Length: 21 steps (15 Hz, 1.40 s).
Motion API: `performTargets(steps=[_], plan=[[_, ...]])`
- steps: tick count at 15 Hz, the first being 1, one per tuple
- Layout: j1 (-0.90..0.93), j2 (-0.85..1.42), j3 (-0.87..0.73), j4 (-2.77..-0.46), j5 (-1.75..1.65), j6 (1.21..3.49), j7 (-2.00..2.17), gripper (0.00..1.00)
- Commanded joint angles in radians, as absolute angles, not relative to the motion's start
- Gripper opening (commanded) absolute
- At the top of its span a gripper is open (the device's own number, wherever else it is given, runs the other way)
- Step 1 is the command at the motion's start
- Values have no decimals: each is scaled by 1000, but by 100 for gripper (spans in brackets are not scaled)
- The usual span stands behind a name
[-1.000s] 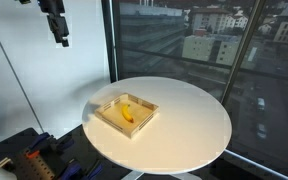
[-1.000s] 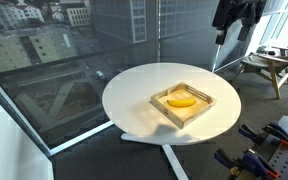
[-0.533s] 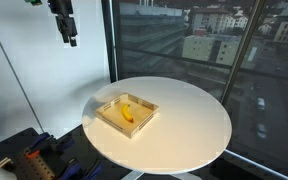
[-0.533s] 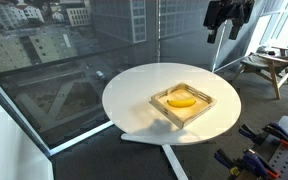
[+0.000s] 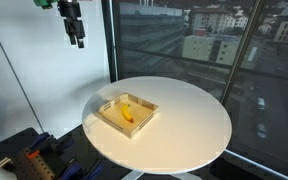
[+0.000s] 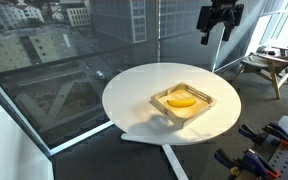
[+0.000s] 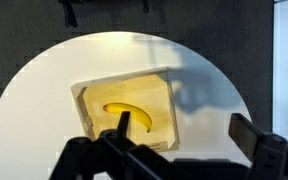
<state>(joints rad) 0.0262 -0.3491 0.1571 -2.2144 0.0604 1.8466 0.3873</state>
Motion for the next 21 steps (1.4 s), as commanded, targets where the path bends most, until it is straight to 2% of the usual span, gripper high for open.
performTargets(steps=[1,21], plan=[[23,-306,137,-2175,45,1883,361,100],[14,-153,56,-2142,35,2031,275,100]])
